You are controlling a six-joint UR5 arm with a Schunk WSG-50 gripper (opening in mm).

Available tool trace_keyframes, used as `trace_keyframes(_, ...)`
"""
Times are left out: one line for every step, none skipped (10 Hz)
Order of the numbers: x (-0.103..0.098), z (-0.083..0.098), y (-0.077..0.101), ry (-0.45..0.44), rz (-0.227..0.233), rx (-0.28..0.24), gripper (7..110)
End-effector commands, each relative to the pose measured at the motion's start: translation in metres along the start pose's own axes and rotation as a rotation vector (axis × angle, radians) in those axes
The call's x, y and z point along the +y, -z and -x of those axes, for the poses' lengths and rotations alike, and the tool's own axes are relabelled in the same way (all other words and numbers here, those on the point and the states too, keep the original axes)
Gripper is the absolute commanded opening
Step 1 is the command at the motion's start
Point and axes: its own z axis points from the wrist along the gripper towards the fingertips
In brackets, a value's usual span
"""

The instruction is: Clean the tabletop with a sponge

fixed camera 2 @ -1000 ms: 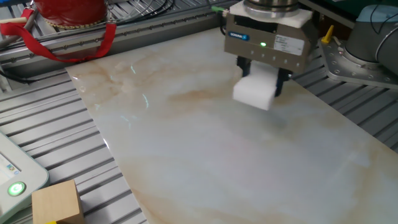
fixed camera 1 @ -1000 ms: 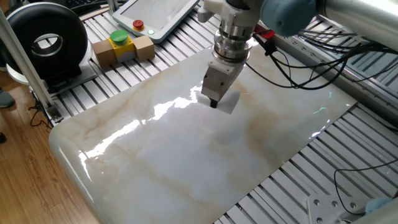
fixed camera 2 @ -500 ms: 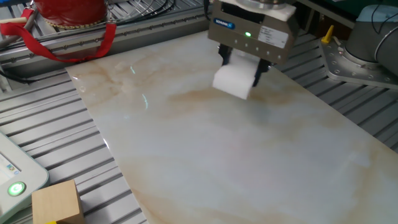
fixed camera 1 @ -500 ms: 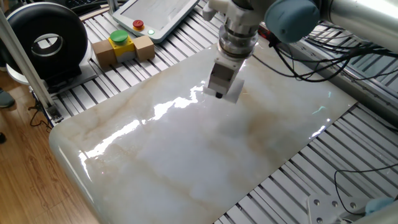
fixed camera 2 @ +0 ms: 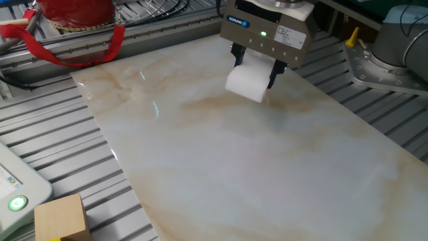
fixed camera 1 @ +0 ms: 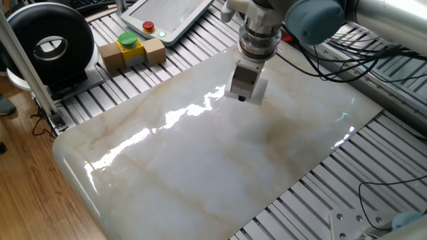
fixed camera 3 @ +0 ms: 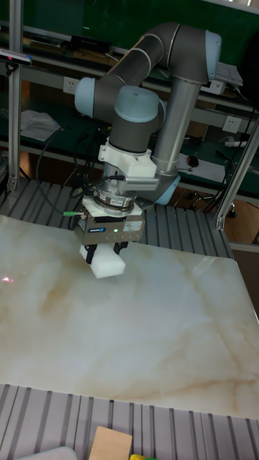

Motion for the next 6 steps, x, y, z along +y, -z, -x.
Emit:
trace_keyframes(0.006, 0.002, 0.0, 0.008, 0.028, 0.006, 7)
trace_keyframes(0.01, 0.004, 0.0, 0.006, 0.039, -0.001, 7)
trace_keyframes(0.016, 0.009, 0.0, -0.007, 0.056, -0.01, 7)
trace_keyframes(0.022, 0.014, -0.001, -0.016, 0.066, -0.02, 7)
trace_keyframes(0.026, 0.019, -0.002, -0.029, 0.075, -0.03, 7)
trace_keyframes(0.028, 0.021, -0.002, -0.035, 0.083, -0.035, 7)
